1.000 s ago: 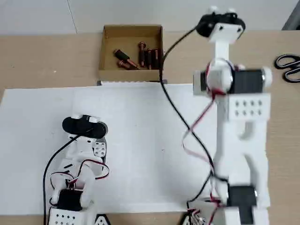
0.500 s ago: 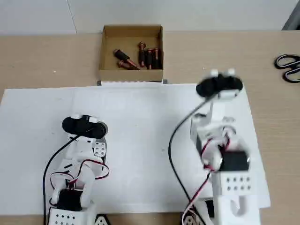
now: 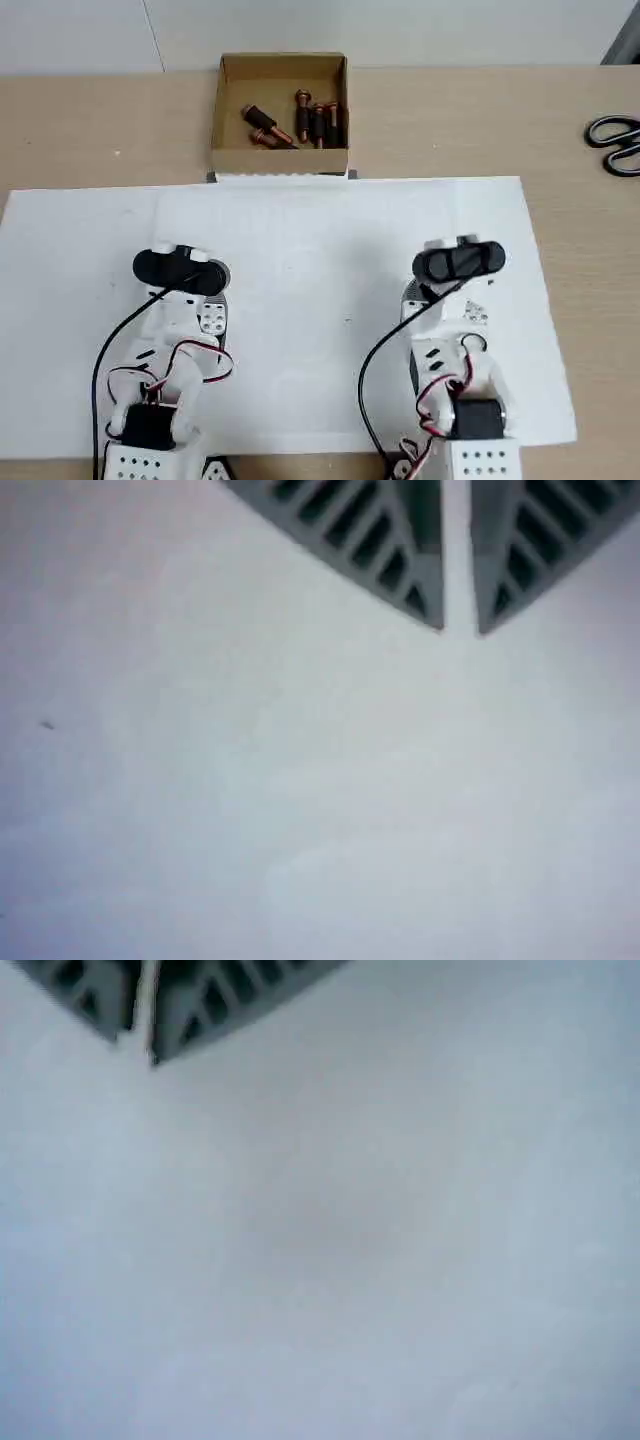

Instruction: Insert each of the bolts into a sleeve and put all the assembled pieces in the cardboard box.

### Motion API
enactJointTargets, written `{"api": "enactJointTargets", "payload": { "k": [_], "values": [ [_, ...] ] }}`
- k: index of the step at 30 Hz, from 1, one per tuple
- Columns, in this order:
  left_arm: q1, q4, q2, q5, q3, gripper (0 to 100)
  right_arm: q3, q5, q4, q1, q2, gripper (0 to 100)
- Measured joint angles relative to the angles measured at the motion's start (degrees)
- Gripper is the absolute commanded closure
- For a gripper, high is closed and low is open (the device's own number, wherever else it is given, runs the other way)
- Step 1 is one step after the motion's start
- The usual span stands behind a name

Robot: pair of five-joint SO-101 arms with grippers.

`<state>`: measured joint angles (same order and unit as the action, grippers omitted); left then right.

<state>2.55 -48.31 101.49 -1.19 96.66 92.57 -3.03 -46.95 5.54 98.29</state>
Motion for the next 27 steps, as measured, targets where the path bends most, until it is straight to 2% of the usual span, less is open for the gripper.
{"api": "enactJointTargets", "payload": {
  "k": [3, 27],
  "values": [
    [0.0, 0.0, 0.0, 0.0, 0.0, 99, 1.6, 0.0, -2.4, 0.8, 4.3, 99.6],
    [0.0, 0.0, 0.0, 0.0, 0.0, 99, 3.1, 0.0, -5.7, 1.1, 4.7, 99.5]
  ]
}}
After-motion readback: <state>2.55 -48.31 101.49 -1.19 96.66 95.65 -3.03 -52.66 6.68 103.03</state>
